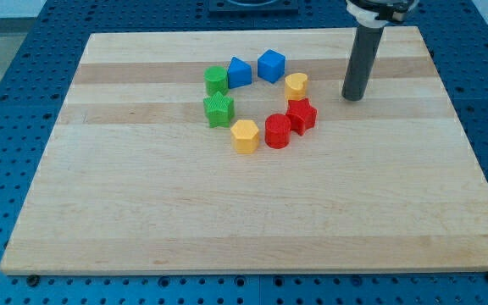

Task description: Move the yellow heart top left to the red star

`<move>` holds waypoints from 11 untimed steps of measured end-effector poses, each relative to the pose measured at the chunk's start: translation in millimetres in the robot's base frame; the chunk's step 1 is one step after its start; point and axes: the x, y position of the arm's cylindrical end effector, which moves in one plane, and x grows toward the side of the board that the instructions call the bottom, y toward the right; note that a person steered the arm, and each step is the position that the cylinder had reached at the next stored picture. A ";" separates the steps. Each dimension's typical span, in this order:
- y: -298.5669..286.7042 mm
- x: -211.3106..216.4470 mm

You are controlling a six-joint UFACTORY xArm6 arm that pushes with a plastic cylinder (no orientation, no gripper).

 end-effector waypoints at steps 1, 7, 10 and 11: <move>0.0 0.0; -40.1 -25.4; -47.8 -67.7; -74.5 -42.5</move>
